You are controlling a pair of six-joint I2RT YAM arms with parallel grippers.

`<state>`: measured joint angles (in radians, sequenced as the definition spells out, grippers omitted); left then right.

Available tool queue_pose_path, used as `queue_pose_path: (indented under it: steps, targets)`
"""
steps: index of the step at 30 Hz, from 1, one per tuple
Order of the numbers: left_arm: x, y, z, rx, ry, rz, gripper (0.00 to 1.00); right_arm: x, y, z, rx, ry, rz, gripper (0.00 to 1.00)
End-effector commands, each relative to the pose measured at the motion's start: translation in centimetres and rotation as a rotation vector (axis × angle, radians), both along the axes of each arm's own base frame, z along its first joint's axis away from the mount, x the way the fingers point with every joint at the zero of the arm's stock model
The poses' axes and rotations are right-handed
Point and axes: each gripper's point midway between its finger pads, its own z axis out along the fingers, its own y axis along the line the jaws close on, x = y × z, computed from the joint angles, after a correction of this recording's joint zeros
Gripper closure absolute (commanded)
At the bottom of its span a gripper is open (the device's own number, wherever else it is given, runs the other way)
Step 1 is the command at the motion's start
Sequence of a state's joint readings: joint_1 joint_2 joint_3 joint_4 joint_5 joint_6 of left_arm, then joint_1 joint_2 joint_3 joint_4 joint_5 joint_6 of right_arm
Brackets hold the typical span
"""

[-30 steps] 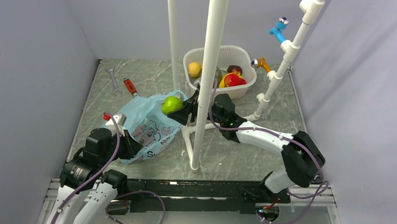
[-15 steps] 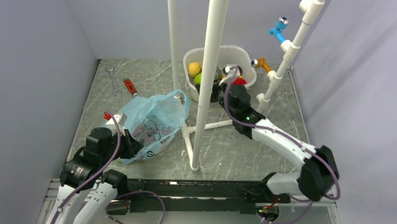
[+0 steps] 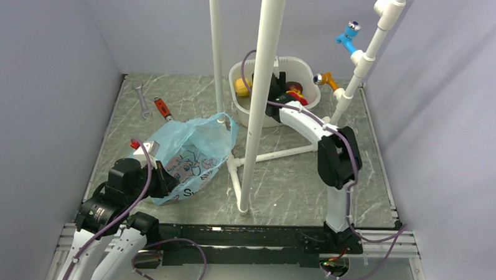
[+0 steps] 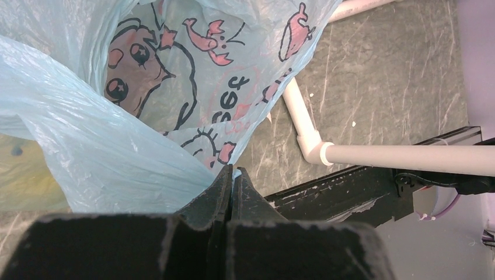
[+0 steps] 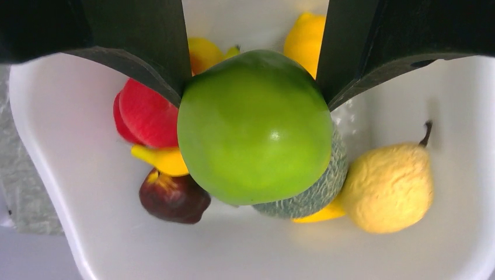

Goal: Take the fake fruits out of the plastic bag
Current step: Place the fake fruit in the bin.

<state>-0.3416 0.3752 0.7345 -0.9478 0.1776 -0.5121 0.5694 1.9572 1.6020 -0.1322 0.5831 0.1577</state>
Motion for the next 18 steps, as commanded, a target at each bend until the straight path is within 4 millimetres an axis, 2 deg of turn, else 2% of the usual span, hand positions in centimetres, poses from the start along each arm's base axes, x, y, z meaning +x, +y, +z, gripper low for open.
queue_pose_path:
  steps: [1,2,4,6,7,9,12,13,18]
  targets:
    - [2.3,-0.6,3.4,-0.043,-0.15,0.006,1.0,2.9,-2.1,0.9,-0.132,-0.007,-0.094,0.81]
    - [0.9,0.0,1.4,-0.009,-0.056,0.009,1.0,3.5,-2.3,0.7,-0.146,0.0,-0.103,0.77]
    - [0.7,0.1,1.1,-0.006,-0.046,0.014,1.0,4.8,-2.4,0.5,-0.156,0.008,-0.095,0.63]
    - [0.7,0.1,1.2,-0.006,-0.049,0.016,1.0,5.8,-2.2,0.5,-0.168,0.009,-0.08,0.37]
    - [0.7,0.1,1.2,-0.005,-0.048,0.015,1.0,6.2,-2.3,0.5,-0.177,0.017,-0.078,0.28]
    - [0.7,0.1,1.1,-0.004,-0.04,0.013,1.0,6.4,-2.1,0.8,-0.195,0.033,-0.064,0.17]
    - [0.8,0.1,1.0,0.0,-0.031,0.017,1.0,6.1,-1.9,1.9,-0.175,0.025,-0.04,0.03]
    - [0.9,0.1,1.0,0.0,-0.032,0.019,1.0,5.9,-2.0,2.2,-0.168,0.018,-0.038,0.01]
    - [1.2,0.0,1.3,-0.004,-0.028,0.023,1.0,5.0,-2.4,3.1,-0.145,0.049,-0.025,0.01]
